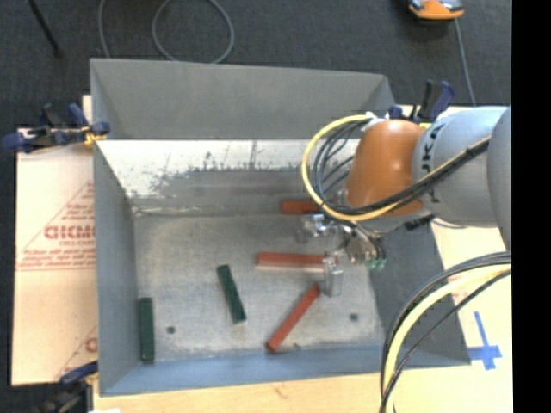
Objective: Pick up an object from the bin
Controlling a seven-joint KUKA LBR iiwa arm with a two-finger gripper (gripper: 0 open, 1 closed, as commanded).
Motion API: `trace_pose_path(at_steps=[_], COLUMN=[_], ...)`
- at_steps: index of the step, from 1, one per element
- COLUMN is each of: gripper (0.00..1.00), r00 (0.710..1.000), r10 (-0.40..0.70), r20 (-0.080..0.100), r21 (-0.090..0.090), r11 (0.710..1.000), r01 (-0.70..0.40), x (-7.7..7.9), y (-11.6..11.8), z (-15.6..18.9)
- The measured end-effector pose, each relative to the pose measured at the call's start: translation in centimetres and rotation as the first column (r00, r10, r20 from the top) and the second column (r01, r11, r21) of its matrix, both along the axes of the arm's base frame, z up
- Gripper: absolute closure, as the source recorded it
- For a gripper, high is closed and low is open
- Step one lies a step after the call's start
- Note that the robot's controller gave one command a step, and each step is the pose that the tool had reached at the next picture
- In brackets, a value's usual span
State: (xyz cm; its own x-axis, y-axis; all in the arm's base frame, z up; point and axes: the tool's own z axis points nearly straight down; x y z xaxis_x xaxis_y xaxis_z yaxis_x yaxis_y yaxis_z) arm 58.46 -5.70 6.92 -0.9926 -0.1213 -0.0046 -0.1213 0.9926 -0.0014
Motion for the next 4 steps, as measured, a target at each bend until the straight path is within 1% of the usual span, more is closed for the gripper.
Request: trace_pose_path(at_steps=[1, 2, 3, 4], gripper=[1.0, 0.0, 0.0, 1.0], r00=[1.0, 1.0, 0.991, 0.99], r10=[0.0, 0.001, 0.137, 0.138], r20=[0.007, 0.002, -0.001, 0.005], r21=[-0.004, -0.001, 0.001, -0.001], r11=[1.0, 1.0, 0.991, 0.99], r01=[0.0, -0.001, -0.137, -0.138], x=[0.3, 0.1, -2.8, -2.6], y=[-0.3, -0.1, 4.4, 4.3], z=[0.6, 0.3, 0.2, 0.4])
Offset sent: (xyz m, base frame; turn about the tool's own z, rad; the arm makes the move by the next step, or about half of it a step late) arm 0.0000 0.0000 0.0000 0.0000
